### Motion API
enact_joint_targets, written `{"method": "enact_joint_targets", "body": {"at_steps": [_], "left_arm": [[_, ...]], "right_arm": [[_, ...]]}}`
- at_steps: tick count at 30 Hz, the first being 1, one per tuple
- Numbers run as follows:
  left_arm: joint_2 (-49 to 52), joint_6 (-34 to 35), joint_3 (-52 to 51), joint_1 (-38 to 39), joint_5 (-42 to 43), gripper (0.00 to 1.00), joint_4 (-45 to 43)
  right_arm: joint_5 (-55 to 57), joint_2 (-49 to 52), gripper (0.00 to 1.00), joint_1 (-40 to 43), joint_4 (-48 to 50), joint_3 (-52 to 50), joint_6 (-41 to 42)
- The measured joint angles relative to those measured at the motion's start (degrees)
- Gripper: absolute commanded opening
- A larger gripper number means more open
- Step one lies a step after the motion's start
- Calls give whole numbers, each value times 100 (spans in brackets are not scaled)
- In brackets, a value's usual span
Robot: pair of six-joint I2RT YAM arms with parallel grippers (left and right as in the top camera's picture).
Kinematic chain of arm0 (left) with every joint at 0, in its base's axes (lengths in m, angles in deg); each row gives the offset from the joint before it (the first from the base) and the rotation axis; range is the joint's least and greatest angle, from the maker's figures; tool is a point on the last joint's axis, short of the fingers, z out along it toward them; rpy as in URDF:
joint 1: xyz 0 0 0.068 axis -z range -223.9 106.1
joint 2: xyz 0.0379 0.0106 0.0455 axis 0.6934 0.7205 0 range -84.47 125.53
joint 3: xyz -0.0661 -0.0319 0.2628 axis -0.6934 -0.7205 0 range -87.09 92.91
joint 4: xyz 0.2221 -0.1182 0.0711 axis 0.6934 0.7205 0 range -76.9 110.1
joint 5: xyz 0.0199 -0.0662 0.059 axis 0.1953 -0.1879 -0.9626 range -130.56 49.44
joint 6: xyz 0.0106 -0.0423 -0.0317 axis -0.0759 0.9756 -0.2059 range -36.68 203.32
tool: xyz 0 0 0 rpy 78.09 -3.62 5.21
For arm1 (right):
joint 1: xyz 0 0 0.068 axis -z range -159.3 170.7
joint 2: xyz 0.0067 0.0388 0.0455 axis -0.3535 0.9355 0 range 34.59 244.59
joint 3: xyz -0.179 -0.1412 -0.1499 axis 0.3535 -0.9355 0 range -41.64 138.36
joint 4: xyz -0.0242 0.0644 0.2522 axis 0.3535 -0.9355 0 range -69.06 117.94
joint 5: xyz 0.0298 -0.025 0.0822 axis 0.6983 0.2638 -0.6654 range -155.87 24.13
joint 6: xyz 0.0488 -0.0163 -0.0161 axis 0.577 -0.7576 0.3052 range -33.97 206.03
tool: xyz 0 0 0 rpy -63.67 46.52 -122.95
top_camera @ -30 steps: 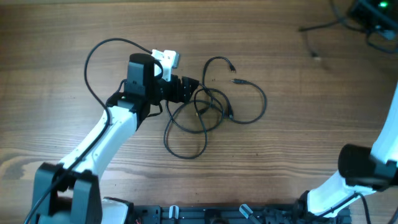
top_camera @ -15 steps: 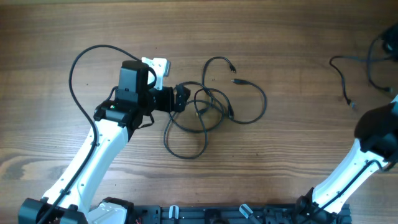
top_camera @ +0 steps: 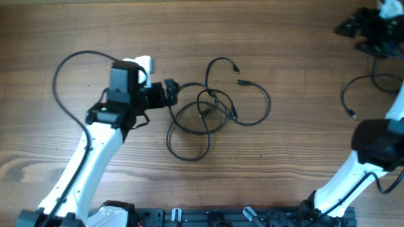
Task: Untangle cables
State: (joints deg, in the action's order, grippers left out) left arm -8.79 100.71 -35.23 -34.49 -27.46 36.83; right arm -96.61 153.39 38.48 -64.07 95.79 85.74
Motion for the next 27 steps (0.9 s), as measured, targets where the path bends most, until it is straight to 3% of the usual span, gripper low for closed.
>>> {"method": "enact_joint_targets", "body": {"at_steps": [7, 14, 27], "left_arm": [[-227, 619, 48, -763, -114, 97, 625], [-227, 1088, 50, -1453, -575, 100, 1198], [-87, 1152, 50, -1661, -645, 100, 1340]], "right_arm": [[-192, -52, 78, -1886, -11, -251, -118], [592, -52, 75, -3587, 229, -1064, 610], [1128, -52, 65, -5233, 2048, -3436, 1904]]}}
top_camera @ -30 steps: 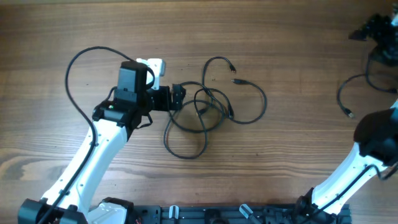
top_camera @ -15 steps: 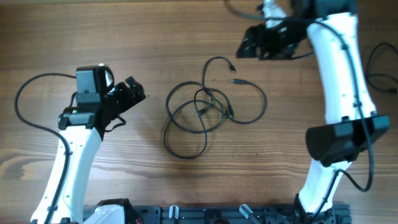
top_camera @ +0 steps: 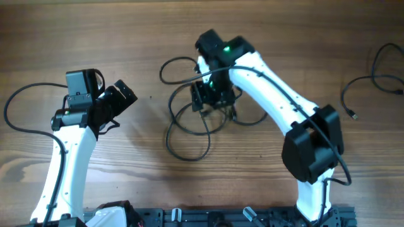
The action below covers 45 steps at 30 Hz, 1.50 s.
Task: Untangle cables
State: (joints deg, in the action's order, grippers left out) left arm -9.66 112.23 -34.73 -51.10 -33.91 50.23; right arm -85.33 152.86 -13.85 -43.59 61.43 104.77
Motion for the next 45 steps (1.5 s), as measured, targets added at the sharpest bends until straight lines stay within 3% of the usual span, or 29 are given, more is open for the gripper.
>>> {"method": "enact_joint_targets", "body": {"at_steps": [4, 8, 9, 13, 17, 21, 25, 27, 30, 35, 38, 45], "left_arm": [[0, 15, 0, 0, 0, 100, 0], [2, 13, 0, 0, -7, 100, 2], [2, 13, 0, 0, -17, 100, 2], [2, 13, 0, 0, -42, 100, 2], [4, 13, 0, -2, -55, 100, 2], [4, 13, 0, -4, -66, 100, 2], [4, 13, 0, -4, -68, 100, 2], [4, 13, 0, -4, -68, 100, 0], [2, 13, 0, -4, -70, 100, 0], [4, -4, 0, -9, -83, 100, -42], [4, -42, 0, -127, -85, 100, -68], [4, -74, 0, -407, -87, 100, -66]], "right_arm": [[308, 0, 56, -245, 745, -645, 260], [393, 0, 8, -326, 1167, -1060, 365], [411, 0, 4, -326, 1228, -1080, 380], [433, 0, 4, -286, 1104, -918, 396], [428, -186, 4, -26, 319, 481, 256], [396, -1091, 5, 378, -391, 2035, 142], [387, -1768, 9, 476, -839, 2492, 48], [387, -1788, 11, 455, -1034, 2463, 37], [387, -1456, 37, 455, -1032, 2168, -7], [391, -1121, 55, 258, -841, 1609, -68], [385, -1021, 62, 46, -481, 1005, -63], [387, -656, 63, -216, 828, -570, 31]]}}
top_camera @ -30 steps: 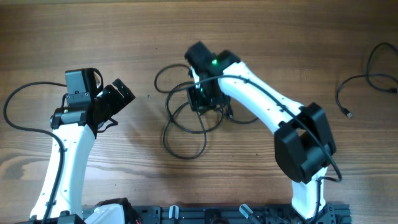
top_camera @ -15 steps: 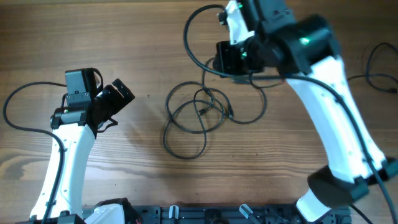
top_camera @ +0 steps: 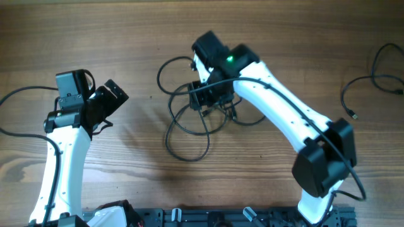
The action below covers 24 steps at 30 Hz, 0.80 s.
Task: Untangle cables
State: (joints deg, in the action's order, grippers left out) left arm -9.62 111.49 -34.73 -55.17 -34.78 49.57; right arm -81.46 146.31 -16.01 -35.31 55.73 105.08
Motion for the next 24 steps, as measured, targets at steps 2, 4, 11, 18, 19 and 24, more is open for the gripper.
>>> {"method": "enact_joint_targets", "body": {"at_steps": [2, 4, 11, 18, 19, 24], "left_arm": [[0, 0, 0, -28, 2, 100, 2], [0, 0, 0, -33, 2, 100, 2], [0, 0, 0, -37, 2, 100, 17], [0, 0, 0, -37, 2, 100, 68], [0, 0, 0, -37, 2, 100, 68], [0, -2, 0, -37, 2, 100, 70]], "right_arm": [[0, 111, 62, -7, 487, -505, 37], [2, 232, 59, -7, 876, -970, 74], [-319, 452, 27, -48, 1346, -1545, 195], [-546, 452, 4, -216, 1276, -1499, 227], [-656, 452, 4, -214, 1091, -1399, 186], [-1329, 24, 4, -111, 225, -295, -144]]}}
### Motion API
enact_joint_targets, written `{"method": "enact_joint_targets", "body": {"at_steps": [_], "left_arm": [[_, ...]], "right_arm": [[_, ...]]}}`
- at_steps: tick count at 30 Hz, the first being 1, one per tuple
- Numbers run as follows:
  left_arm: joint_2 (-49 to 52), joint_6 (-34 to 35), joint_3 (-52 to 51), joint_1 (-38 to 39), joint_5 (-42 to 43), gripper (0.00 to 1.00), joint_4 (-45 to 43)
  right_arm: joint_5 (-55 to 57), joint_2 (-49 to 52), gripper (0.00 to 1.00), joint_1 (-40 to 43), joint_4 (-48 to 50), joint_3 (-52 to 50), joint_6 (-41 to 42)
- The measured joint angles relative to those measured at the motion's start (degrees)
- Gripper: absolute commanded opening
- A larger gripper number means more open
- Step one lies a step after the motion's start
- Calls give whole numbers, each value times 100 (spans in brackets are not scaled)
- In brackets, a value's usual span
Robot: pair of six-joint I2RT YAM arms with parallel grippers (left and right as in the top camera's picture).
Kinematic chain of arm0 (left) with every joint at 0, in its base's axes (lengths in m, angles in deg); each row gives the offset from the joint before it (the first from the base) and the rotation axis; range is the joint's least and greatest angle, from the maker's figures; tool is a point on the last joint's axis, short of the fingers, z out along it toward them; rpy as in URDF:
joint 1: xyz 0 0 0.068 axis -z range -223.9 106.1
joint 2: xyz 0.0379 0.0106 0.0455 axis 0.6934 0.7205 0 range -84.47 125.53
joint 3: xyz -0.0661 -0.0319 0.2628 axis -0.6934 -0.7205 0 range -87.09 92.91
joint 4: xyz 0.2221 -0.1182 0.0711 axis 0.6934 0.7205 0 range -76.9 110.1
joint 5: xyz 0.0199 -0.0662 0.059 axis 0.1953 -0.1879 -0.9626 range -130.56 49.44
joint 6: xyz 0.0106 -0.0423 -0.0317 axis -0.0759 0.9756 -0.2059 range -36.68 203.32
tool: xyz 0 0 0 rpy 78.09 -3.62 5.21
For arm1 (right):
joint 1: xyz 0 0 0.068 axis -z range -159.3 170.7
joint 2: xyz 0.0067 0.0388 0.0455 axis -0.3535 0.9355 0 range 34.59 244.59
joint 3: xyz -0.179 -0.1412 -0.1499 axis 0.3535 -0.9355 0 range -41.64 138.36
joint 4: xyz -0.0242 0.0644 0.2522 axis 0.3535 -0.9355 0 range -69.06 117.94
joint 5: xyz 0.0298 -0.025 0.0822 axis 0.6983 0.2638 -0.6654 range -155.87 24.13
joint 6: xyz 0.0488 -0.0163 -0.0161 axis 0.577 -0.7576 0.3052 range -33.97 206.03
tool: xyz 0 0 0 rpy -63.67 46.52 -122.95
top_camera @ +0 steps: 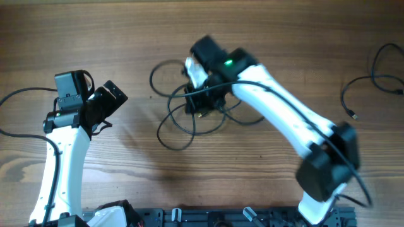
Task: Untangle cables
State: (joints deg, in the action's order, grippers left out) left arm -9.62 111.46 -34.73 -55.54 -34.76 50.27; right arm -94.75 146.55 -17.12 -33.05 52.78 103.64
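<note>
A tangle of thin black cables [178, 129] lies on the wooden table [252, 183] at the centre. One loop [156, 79] sticks out to the upper left and a larger loop [170, 140] hangs toward the front. My right gripper [202, 104] points down into the knot and appears shut on a strand there; the arm's wrist hides the fingertips and is blurred. My left gripper [108, 101] hovers to the left, apart from the tangle, jaws spread and holding nothing.
A separate black cable [371, 77] lies at the far right edge, its plug end [353, 115] pointing forward. The left arm's own supply cable [19, 98] arcs over the table at the far left. A black rail [221, 217] runs along the front edge.
The right gripper has shifted slightly left with the knot in it. The whole tangle sits further left, its front loop shorter and nearer the left arm. The left arm has hardly moved.
First the left gripper was at the tangle's left side and the right arm was off at the right edge. Then the left gripper was back at the left, holding nothing, and the right gripper was down in the knot. It stayed there, and now the tangle sits further left.
</note>
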Motion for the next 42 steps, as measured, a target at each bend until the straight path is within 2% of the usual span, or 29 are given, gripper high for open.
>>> {"method": "enact_joint_targets", "body": {"at_steps": [1, 3, 7, 13, 19, 22, 25, 29, 33, 35, 39, 42], "left_arm": [[0, 2, 0, 0, 0, 100, 2], [0, 2, 0, 0, 0, 100, 9], [0, 2, 0, 0, 0, 100, 11], [0, 2, 0, 0, 0, 100, 11], [4, -7, 0, 0, 4, 98, 26], [11, -321, 0, 0, 417, 95, 15], [15, -848, -2, 111, 1217, 93, 13], [22, -1364, 0, 931, 2164, 88, -17], [35, -1513, 0, 2068, 2417, 84, -396], [94, -1523, 0, 2848, 2282, 83, -691], [487, -1547, 0, 4207, 1427, 82, -1082], [874, -1755, 0, 4750, 1049, 81, -1478]], "right_arm": [[-212, -509, 4, 155, -407, 763, -103], [-323, -898, 4, 402, -822, 1523, -125], [-476, -1799, 4, 1202, -927, 2500, -55], [-1270, -2433, 4, 2332, 13, 2704, 365], [-3248, -2463, 4, 3676, 2234, 2682, 1576], [-3718, -2507, 4, 4142, 2153, 2688, 1882], [-3565, -2503, 4, 4194, 1204, 2706, 1696], [-2894, -2371, 4, 4188, 129, 2704, 1145], [-2516, -2100, 4, 4188, -116, 2702, 778], [-2433, -1996, 4, 4188, -118, 2702, 686], [-2352, -1958, 4, 4188, -142, 2702, 568], [-2345, -1958, 4, 4188, -214, 2702, 501]]}}
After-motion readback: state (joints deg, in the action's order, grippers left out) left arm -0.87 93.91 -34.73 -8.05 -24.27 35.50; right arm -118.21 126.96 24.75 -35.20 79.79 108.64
